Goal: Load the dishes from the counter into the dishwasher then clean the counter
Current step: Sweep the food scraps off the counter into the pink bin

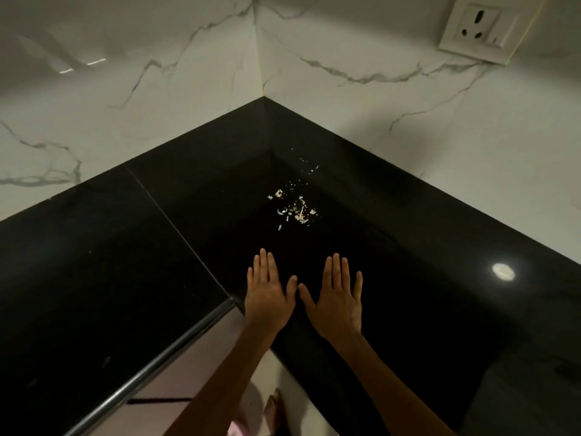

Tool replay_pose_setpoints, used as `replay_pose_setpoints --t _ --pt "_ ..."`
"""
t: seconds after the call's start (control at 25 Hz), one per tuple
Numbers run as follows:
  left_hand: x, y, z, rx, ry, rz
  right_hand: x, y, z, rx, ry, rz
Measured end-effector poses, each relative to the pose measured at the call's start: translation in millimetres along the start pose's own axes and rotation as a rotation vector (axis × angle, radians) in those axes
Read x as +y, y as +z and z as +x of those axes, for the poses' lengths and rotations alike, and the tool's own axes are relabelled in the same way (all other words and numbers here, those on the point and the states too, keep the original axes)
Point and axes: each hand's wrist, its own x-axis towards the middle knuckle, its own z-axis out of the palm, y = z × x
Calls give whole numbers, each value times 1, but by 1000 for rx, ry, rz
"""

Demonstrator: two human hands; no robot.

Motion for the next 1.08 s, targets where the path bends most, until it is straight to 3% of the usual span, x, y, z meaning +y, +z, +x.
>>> replay_pose_setpoints --t 0.12,0.4,0.56,0.64,0.72,0.88,1.08 --pt "-6 -3 49 64 -4 71 -15 -2 43 18 87 -32" --pt "-2 -10 156 38 24 32 -45 -9 135 -10 145 -61" --pt "3 -11 181 21 14 18 -38 -18 184 -66 -83 -72" --pt "3 -12 179 5 22 4 -17 -31 188 -113 -221 79" --pt "3 -15 180 1 26 -25 14 -41 192 -52 -155 244" --pt "4 -17 182 -1 33 -68 49 -50 238 22 16 -30" --pt "4 -16 185 28 30 -61 5 -55 304 -56 -203 -82"
